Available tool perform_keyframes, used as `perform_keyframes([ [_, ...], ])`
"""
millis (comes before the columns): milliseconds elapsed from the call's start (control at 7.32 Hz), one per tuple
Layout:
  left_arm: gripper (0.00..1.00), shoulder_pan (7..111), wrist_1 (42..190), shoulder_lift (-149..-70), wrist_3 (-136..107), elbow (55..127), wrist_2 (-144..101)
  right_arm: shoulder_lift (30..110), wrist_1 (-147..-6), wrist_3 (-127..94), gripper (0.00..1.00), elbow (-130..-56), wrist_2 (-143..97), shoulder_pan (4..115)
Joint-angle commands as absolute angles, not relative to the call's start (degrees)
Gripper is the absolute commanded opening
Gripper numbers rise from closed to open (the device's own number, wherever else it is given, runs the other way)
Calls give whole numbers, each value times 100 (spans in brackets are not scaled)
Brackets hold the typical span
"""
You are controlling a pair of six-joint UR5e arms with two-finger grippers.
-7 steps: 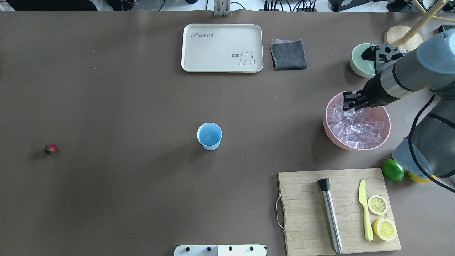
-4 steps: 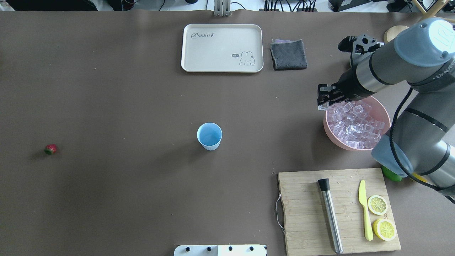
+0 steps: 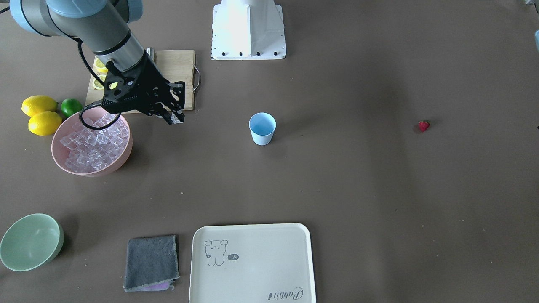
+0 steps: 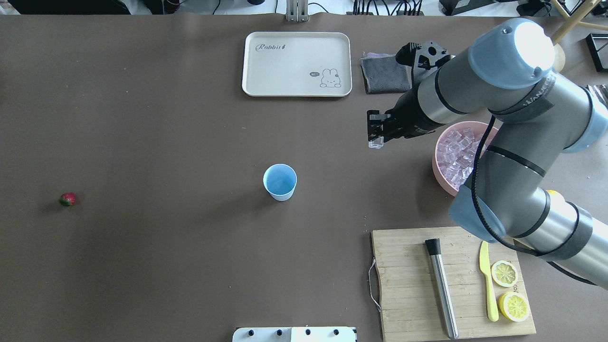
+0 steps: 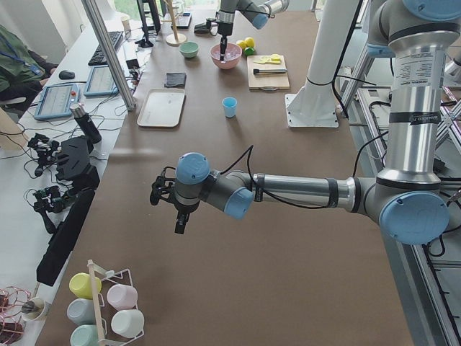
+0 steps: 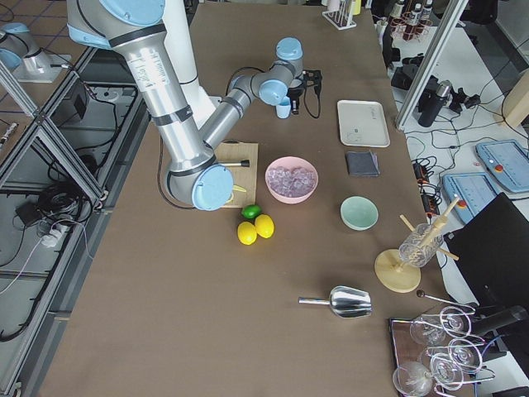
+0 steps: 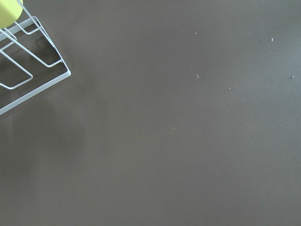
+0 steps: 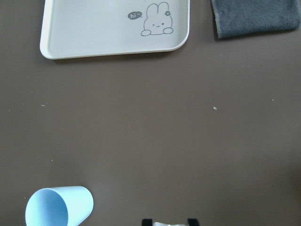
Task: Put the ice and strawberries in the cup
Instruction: 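Carry the ice cube with the right gripper over the blue cup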
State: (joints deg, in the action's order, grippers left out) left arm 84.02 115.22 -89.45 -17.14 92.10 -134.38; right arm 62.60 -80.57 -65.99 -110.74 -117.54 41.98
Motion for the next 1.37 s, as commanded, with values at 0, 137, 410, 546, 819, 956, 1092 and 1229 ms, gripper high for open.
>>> perform_keyframes([
  [0,98,8402,11522,-8930,-1705,9176,-13438,5733,-8033,-6977,0,-10883,-11218,3659],
  [137,98,8402,11522,-8930,-1705,9150,-13438,5469,-8016,-7266,0,-10689,-10876,3334],
  [410,98,8402,11522,-8930,-1696,9106,-13438,5213,-8007,-7392,0,-10469,-10260,2841],
  [546,98,8402,11531,-8947,-1679,9045,-13438,5003,-7963,-7392,0,-10215,-10152,2778],
  [819,98,8402,11531,-8965,-1670,8974,-13438,4922,-7377,-7392,0,-9723,-9968,2646],
  [956,98,8402,11531,-8982,-1670,8974,-13438,4878,-7348,-7383,0,-9695,-9880,2628],
  [1092,98,8402,11531,-9000,-1670,8948,-13438,4878,-7348,-7383,0,-9590,-9870,2619],
  [1229,98,8402,11531,-9000,-1653,8939,-13438,4869,-7348,-7374,0,-9528,-9853,2602],
])
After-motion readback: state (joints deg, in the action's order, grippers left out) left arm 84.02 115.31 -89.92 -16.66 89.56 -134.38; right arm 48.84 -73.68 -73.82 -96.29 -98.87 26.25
